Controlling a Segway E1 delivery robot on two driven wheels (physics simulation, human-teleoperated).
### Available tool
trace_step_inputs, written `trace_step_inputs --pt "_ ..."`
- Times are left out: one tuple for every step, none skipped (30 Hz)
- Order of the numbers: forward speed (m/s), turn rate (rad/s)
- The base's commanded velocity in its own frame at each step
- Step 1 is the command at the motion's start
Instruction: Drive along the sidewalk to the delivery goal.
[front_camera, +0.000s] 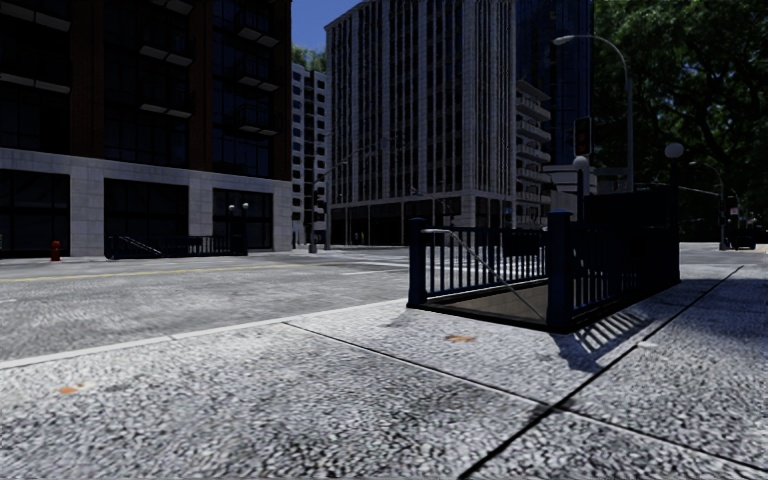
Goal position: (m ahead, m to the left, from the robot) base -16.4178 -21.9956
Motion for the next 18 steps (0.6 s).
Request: trace_step_inputs --pt "0.00 -0.27" --pt "0.00 -0.27" --pt "0.00 -0.27" --pt "0.00 -0.27" --pt "0.00 -0.27" --pt "0.00 -0.27" --pt "0.00 -0.27" --pt "0.00 -0.27" --pt "0.00 -0.27" --pt "0.00 -0.27" --pt "0.00 -0.27" --pt "0.00 -0.27" --pt "0.00 -0.27" --pt "0.00 -0.27" --pt "0.00 -0.27" --pt "0.00 -0.27" --pt "0.00 -0.27" --pt "0.00 -0.27"
